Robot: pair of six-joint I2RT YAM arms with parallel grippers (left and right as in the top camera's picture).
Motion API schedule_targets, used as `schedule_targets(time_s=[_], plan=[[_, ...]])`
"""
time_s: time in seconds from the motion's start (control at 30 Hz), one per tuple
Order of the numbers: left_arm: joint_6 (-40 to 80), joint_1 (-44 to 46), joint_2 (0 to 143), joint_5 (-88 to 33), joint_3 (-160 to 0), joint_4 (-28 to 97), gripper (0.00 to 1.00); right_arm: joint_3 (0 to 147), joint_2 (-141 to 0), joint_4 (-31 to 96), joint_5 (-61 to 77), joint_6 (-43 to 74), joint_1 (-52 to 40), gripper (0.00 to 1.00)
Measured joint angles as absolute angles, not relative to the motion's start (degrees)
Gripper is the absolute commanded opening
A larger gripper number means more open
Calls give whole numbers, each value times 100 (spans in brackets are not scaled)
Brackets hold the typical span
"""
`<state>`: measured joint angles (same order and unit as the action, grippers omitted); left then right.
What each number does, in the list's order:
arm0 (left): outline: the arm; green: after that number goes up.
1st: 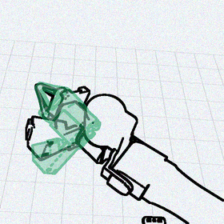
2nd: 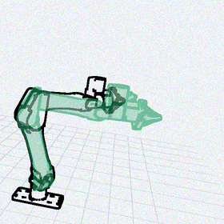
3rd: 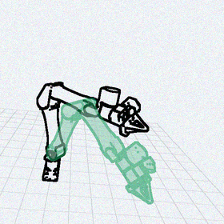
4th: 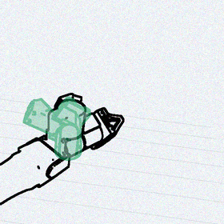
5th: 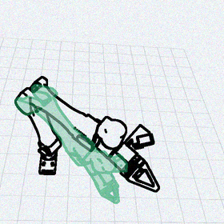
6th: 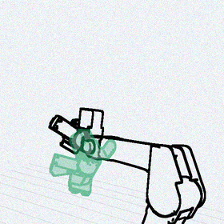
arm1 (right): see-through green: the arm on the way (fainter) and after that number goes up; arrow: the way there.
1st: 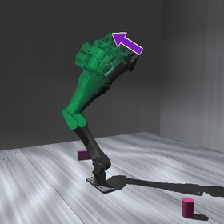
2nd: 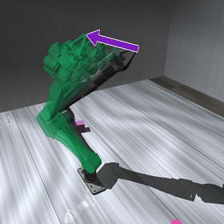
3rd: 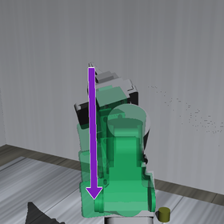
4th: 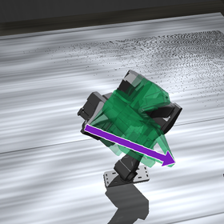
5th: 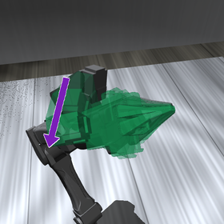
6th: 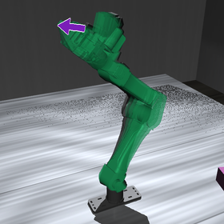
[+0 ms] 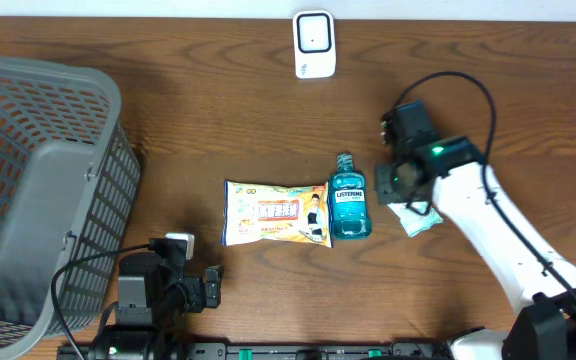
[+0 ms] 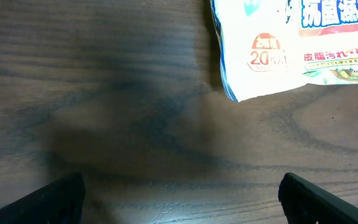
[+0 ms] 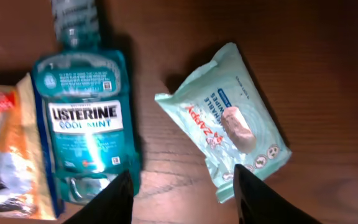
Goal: Scan the item barcode
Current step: 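Lift the green Zappy packet off the table, then carry the green packet leftward over the bottle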
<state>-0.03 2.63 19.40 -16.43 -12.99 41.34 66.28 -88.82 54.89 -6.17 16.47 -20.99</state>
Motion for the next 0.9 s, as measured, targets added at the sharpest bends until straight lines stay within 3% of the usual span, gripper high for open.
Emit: schedule_targets(time_s=[0.13,0.67,0.83,0.9], plan=[[-3,263,1940,-1645,-1299,4134,99,6429,-8882,5452,-1286,1549,-2574,62],[-3,263,1940,-1645,-1299,4134,99,4724,-8888,3581,-2471,1090,-2766,62],[-3,263,1940,-1643,-1299,4134,99,4438,-8934,3129,-2641,954,-2893,59],[-3,263,1940,-1643,-1299,4136,99,4359,-9050,2965,-2770,934,-2910,54]])
